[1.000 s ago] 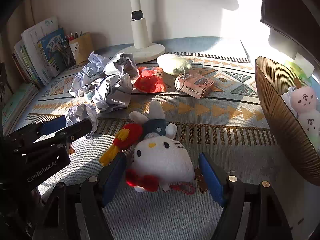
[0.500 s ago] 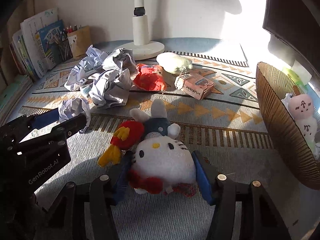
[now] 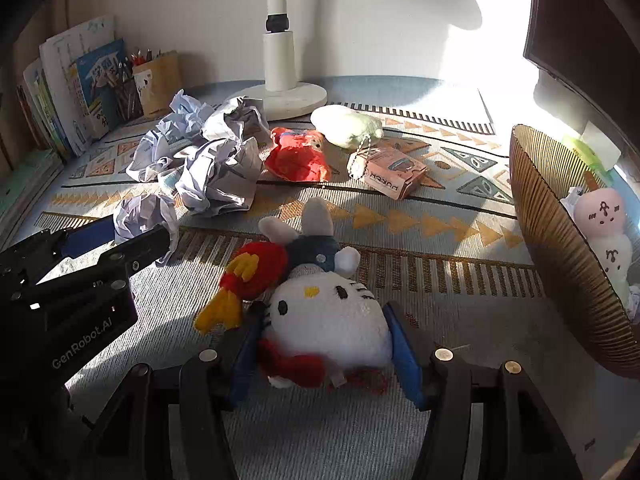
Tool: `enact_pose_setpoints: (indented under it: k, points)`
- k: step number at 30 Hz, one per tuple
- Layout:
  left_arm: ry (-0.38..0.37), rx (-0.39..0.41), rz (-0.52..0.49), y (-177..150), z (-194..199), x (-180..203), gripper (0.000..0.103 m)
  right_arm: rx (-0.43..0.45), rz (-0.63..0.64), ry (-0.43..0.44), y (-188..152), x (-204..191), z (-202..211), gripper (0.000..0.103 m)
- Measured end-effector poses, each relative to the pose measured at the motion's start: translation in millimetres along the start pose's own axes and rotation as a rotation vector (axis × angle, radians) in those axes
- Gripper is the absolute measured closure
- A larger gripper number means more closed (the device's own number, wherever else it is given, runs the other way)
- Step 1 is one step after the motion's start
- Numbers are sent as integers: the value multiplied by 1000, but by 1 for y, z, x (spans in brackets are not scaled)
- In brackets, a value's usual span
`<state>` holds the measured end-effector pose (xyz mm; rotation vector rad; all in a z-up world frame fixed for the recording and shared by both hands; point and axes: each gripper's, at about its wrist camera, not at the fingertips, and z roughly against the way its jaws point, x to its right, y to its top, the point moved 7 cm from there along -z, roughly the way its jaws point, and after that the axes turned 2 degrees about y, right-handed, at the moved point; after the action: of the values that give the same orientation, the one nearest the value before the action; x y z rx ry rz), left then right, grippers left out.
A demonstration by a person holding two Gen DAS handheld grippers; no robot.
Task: Organize objects
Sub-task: 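Lift the Hello Kitty plush with the right gripper while the left lifts paper, then carry the plush and paper over the wicker bowl and open both grippers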
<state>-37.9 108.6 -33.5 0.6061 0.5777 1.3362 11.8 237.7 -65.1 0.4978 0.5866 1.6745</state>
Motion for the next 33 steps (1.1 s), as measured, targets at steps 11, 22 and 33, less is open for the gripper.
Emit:
enact_pose_setpoints:
  k: [11, 22, 33]
  points:
    - [-20, 29, 10, 4, 11, 1, 56, 46, -49, 2, 1, 8, 19, 46]
    - [-239, 222, -53, 103, 103, 97, 56, 331, -303, -170, 54, 126, 179, 46]
    - [-576, 76, -146, 122, 61, 236, 23, 263, -611, -297, 25, 242, 185, 36]
